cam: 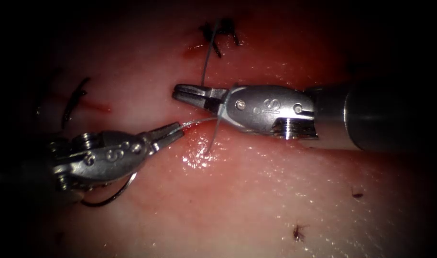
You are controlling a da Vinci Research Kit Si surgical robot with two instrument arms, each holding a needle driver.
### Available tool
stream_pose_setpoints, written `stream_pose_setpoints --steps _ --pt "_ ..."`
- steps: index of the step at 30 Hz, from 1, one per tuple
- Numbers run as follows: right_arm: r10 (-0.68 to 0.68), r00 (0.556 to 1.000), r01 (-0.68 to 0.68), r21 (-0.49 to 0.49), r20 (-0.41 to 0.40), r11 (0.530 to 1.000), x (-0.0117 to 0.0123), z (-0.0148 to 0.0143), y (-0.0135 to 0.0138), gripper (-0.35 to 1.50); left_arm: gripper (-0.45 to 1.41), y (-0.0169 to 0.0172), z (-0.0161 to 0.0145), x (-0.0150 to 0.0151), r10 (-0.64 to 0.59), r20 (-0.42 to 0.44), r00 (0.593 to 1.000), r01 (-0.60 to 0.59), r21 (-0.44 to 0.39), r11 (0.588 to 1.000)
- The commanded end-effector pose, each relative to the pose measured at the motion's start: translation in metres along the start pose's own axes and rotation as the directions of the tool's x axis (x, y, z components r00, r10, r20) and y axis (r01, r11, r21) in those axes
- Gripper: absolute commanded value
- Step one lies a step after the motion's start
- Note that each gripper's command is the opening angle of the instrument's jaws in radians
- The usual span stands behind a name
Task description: Wound Closure
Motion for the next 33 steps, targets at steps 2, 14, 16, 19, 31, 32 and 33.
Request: stream_pose_setpoints --steps 2,14,16,19,31,32,33 --pt "-0.015 1.0 0.013 0.066 0.019 0.998 -0.0012 0.0006 -0.001 0.22 -0.45 -0.0008 0.0003 0.0004 0.038 0.004 0.999 -0.038 0.02 0.999" --pt "0.064 0.998 -0.06 0.233 -0.012 0.971 -0.0028 0.001 -0.0022 0.51 -0.45 -0.0035 0.0019 0.0007 0.161 0.022 0.987 -0.161 0.0 0.987" --pt "0.073 0.997 -0.066 0.258 -0.02 0.964 -0.0029 0.001 -0.0023 0.49 -0.45 -0.004 0.0022 0.0006 0.178 0.035 0.983 -0.178 -0.015 0.984" --pt "0.104 0.993 -0.083 0.293 -0.056 0.952 -0.0029 0.0011 -0.0024 0.49 -0.45 -0.0047 0.0029 0.0004 0.204 0.048 0.978 -0.202 -0.039 0.979" --pt "0.316 0.914 -0.206 0.381 -0.253 0.901 -0.0033 0.0017 -0.0021 0.63 -0.45 -0.0034 0.006 -0.0015 0.257 0.043 0.966 -0.249 -0.133 0.959" --pt "0.344 0.896 -0.224 0.382 -0.282 0.897 -0.0034 0.0016 -0.002 0.61 -0.45 -0.0032 0.0062 -0.0017 0.259 0.044 0.965 -0.251 -0.136 0.958" --pt "0.365 0.884 -0.24 0.386 -0.292 0.891 -0.0035 0.0016 -0.0018 0.61 -0.45 -0.0031 0.0064 -0.0018 0.261 0.041 0.964 -0.254 -0.139 0.957"
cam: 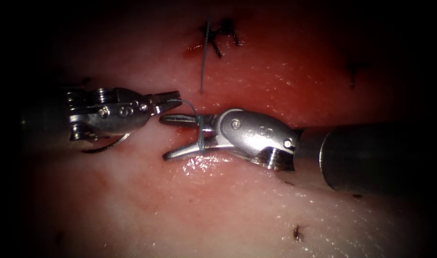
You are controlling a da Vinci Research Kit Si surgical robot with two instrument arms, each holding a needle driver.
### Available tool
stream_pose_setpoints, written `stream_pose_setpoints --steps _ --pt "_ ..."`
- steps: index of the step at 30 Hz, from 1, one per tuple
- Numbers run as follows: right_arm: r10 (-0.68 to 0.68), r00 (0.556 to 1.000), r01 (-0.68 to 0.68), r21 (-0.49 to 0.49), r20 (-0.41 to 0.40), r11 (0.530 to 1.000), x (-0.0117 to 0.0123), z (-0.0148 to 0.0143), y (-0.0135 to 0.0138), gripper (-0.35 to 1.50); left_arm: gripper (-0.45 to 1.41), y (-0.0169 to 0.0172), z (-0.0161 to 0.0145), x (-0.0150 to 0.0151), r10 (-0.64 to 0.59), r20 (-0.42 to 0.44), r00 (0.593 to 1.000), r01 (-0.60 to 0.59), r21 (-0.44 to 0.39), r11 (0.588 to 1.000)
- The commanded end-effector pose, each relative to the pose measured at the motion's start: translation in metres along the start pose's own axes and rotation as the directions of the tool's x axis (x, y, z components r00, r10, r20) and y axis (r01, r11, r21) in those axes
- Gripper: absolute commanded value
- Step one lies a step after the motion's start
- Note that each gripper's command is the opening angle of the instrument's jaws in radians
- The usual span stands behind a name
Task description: Wound Closure
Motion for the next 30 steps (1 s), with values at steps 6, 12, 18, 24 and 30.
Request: stream_pose_setpoints --steps 6,12,18,24,30 --pt "0.049 0.994 -0.051 -0.022 -0.097 0.998 -0.001 -0.0003 0.0002 0.52 -0.45 0.0009 0.0014 -0.0007 0.018 -0.011 1.0 -0.018 -0.001 1.0" --pt "0.05 0.983 -0.069 -0.107 -0.175 0.992 -0.0008 -0.0018 0.0017 0.41 -0.45 0.0021 0.0017 -0.0012 0.011 -0.019 1.0 -0.011 0.003 1.0" --pt "0.047 0.972 -0.096 -0.205 -0.23 0.974 -0.0005 -0.0029 0.0031 0.39 -0.45 0.0036 0.0023 -0.0013 0.012 -0.023 1.0 -0.012 0.013 1.0" --pt "0.029 0.969 -0.1 -0.284 -0.244 0.954 -0.0003 -0.0044 0.004 0.37 -0.45 0.0043 0.0024 -0.0014 0.004 -0.025 1.0 -0.004 0.014 1.0" --pt "0.027 0.968 -0.119 -0.36 -0.251 0.925 -0.0002 -0.0057 0.0051 0.37 -0.45 0.005 0.0023 -0.0012 -0.001 -0.025 1.0 0.002 0.016 1.0"
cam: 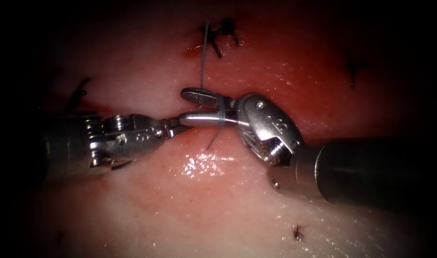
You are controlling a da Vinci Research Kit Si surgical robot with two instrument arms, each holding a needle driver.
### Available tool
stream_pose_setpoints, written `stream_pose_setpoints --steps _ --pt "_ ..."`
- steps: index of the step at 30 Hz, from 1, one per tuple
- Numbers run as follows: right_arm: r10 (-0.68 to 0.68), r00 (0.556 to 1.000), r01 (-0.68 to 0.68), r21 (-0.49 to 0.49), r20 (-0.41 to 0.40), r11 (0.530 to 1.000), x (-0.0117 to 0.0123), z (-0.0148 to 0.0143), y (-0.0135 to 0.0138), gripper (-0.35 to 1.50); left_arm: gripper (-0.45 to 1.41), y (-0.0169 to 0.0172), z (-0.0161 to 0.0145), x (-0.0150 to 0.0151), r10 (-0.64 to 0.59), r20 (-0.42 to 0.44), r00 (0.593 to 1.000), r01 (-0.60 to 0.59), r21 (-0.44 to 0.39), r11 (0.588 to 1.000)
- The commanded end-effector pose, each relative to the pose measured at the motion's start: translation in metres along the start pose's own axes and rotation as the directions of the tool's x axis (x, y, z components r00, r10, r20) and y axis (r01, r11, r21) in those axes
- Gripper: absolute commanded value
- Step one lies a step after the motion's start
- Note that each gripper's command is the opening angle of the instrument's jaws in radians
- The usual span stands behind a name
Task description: Wound Closure
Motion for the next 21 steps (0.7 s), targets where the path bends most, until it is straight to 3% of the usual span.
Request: stream_pose_setpoints --steps 1,8,15,21 --pt "-0.005 1.0 0.005 -0.027 0.0 1.0 -0.0007 -0.0001 0.0003 0.37 -0.45 0.0005 0.0007 0.0001 -0.006 0.0 1.0 0.006 -0.001 1.0" --pt "-0.008 1.0 0.011 -0.164 0.015 0.986 -0.0001 -0.0011 0.0015 0.37 -0.45 0.0008 0.0008 0.0005 -0.009 0.003 1.0 0.009 0.002 1.0" --pt "0.023 0.993 0.011 -0.287 0.115 0.958 -0.0003 -0.0007 0.0018 0.96 -0.45 0.0003 0.001 0.0013 -0.025 0.004 1.0 0.025 0.003 1.0" --pt "0.073 0.98 -0.015 -0.301 0.183 0.954 -0.0014 0.0001 0.0011 1.01 -0.45 -0.0006 0.0011 0.002 -0.039 0.006 0.999 0.039 0.017 0.999"
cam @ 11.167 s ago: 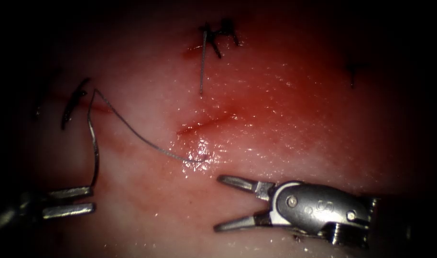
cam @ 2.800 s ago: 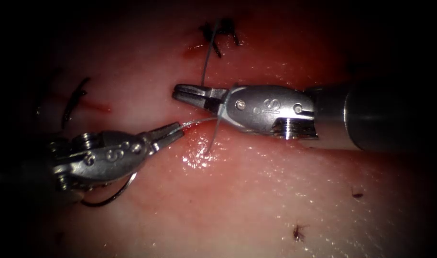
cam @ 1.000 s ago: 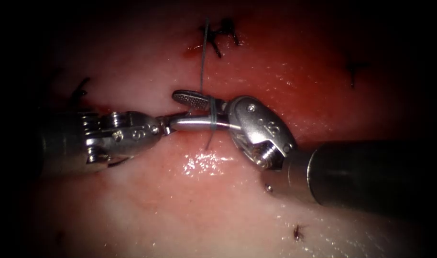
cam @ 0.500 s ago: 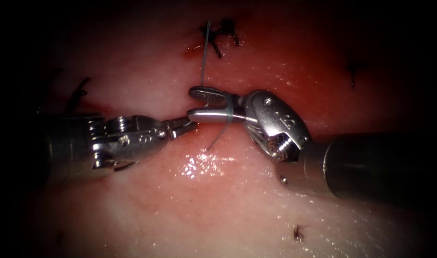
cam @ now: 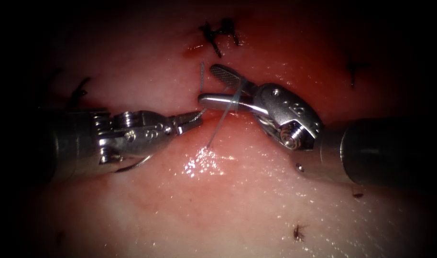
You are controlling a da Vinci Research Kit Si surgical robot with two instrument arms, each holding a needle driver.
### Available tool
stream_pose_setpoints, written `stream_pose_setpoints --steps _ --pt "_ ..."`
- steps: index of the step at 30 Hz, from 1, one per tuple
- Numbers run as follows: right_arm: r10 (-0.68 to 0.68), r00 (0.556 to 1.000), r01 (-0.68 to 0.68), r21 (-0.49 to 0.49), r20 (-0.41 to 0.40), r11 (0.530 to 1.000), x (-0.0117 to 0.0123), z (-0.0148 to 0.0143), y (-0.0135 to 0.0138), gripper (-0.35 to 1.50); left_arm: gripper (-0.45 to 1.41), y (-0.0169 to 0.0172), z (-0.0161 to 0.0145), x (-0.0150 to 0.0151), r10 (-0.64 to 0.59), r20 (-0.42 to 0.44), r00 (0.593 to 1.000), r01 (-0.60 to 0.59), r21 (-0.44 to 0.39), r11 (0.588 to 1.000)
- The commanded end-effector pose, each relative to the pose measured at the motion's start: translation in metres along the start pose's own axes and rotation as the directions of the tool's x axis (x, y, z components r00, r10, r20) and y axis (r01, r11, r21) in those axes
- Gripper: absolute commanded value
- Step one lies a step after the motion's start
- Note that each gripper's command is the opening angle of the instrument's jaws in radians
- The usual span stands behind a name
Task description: Wound Closure
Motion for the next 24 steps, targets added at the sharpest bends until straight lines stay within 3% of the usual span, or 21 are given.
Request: stream_pose_setpoints --steps 1,14,24 --pt "-0.001 1.0 0.001 0.005 0.018 1.0 -0.0015 0.0007 -0.0009 1.01 -0.45 0.0003 0.0007 0.0001 -0.001 -0.001 1.0 0.001 0.0 1.0" --pt "0.061 0.994 -0.056 -0.057 0.093 0.997 -0.0031 0.0016 -0.0009 1.01 -0.45 0.0004 0.0018 -0.0002 -0.022 0.012 1.0 0.022 0.021 1.0" --pt "0.111 0.989 -0.103 -0.079 0.102 0.991 -0.0045 0.0039 -0.0018 0.73 -0.45 0.0002 0.0023 -0.0006 -0.034 0.015 0.999 0.034 0.022 0.999"
